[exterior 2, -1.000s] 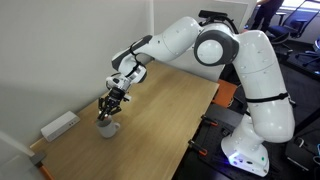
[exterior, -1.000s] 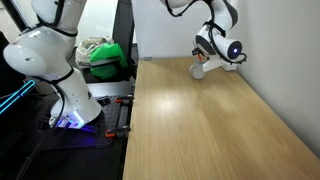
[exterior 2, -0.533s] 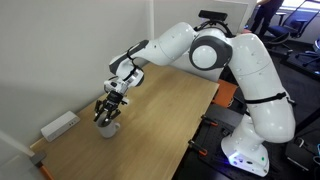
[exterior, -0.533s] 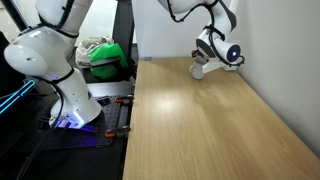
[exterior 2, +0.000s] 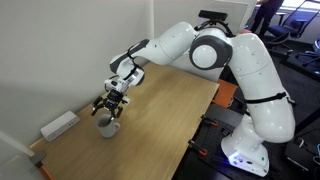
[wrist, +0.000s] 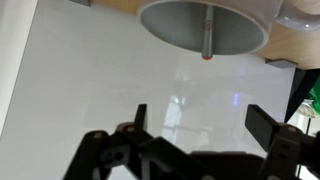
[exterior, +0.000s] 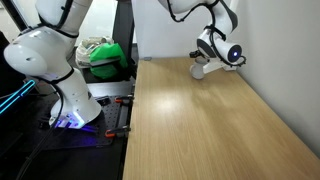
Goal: Put the pen in the mug
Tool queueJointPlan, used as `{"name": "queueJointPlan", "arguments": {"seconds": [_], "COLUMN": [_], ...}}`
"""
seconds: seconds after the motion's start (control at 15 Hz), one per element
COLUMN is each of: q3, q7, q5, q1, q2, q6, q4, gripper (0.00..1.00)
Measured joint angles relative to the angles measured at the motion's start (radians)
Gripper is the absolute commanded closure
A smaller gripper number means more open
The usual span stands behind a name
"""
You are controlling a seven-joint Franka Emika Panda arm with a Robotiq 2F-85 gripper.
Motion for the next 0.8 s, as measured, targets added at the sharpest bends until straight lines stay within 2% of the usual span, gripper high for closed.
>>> {"name": "queueJointPlan", "arguments": {"seconds": [0.33,0.8], "q3": [-0.003,-0.026], "q7": [0.0,-0.008], "q5": [0.002,0.0], "q1": [-0.02,-0.029], "q2": [-0.043,-0.15], "q6": [0.0,0.0], "q4": [-0.033,-0.139], "gripper": [0.0,0.0]}}
